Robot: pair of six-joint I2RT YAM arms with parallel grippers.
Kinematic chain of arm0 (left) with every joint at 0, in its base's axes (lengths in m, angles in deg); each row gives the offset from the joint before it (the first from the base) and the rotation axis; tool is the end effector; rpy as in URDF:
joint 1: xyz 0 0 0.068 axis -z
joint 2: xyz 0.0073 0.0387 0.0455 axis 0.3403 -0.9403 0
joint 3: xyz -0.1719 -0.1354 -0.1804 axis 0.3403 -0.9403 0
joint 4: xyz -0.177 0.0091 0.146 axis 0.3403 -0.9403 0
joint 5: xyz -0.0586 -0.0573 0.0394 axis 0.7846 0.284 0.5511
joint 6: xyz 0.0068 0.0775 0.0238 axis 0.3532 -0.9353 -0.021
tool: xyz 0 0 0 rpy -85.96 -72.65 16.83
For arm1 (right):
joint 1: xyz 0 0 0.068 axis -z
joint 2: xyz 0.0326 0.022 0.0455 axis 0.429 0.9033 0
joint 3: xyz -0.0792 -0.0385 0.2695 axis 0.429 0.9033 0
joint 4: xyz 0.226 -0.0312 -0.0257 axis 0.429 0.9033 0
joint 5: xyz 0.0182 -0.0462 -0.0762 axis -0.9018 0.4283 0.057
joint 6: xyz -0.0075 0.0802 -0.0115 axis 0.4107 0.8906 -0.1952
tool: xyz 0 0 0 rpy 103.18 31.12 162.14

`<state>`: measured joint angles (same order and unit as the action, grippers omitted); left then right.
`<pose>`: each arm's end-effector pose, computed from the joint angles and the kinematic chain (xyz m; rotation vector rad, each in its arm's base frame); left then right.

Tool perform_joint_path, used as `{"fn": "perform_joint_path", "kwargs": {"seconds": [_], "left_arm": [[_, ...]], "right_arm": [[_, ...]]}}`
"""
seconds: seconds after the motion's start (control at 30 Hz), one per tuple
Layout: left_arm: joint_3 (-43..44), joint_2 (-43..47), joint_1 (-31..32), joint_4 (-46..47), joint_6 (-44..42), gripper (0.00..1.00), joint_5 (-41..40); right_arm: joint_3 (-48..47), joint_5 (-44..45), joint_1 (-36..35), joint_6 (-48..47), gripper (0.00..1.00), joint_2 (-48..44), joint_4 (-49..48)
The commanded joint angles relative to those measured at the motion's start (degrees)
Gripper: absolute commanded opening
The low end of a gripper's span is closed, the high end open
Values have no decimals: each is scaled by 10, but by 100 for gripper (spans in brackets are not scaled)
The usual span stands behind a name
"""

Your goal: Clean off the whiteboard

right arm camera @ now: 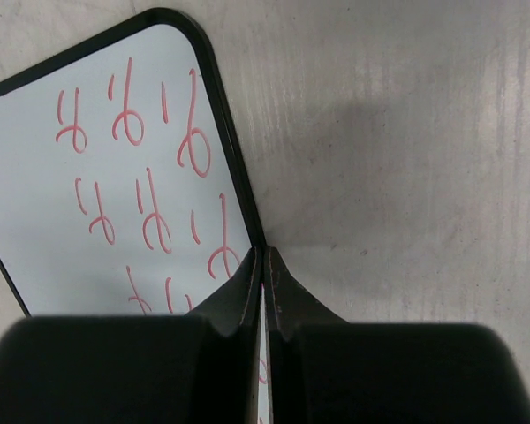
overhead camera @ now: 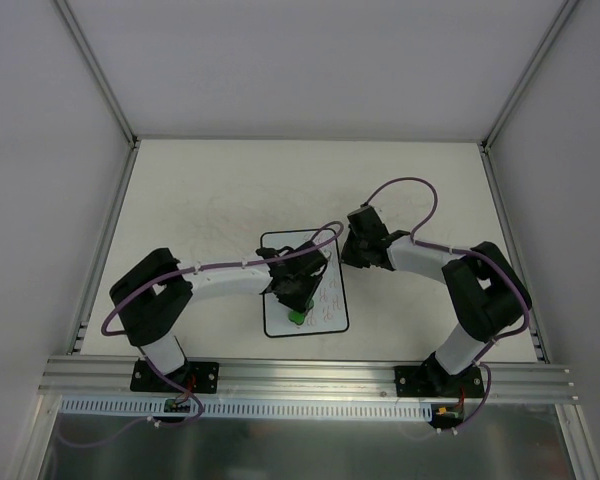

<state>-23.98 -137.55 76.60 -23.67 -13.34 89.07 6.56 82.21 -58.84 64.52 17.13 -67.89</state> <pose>0.1757 -0.2689 0.1728 0.7307 2.6405 -0.4640 0.2781 0.1784 0.1672 -0.0591 2.4690 0.4163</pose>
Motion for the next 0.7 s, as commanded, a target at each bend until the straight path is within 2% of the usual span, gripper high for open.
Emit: {"fn": "perform_joint_path", "kwargs": {"seconds": [0.0, 0.23, 0.3, 0.4, 0.43, 0.53, 0.57, 0.63, 0.67], "left_arm": [[-19, -36, 7, 3, -21, 0, 17], [-50, 26, -5, 2, 11, 0, -55], [-50, 47, -9, 2, 14, 0, -75], [-33, 54, -11, 3, 17, 9, -76], [-28, 53, -11, 3, 19, 17, -74], [-11, 46, -11, 3, 29, 36, -73], [-9, 47, -11, 3, 33, 49, -81], [-8, 58, -12, 2, 42, 63, -89], [-9, 74, -14, 2, 47, 76, -96]], "right_arm": [[24, -3, -5, -3, 0, 31, 62], [23, -1, -2, -8, 1, 31, 63], [25, 1, -2, -12, 4, 25, 63], [29, 10, -2, -21, 20, 1, 64], [31, 12, -3, -25, 30, -7, 65], [33, 20, -2, -42, 49, -49, 81], [32, 27, -2, -49, 52, -60, 88], [32, 38, -6, -66, 57, -93, 114], [33, 48, -7, -71, 57, -104, 122]]}}
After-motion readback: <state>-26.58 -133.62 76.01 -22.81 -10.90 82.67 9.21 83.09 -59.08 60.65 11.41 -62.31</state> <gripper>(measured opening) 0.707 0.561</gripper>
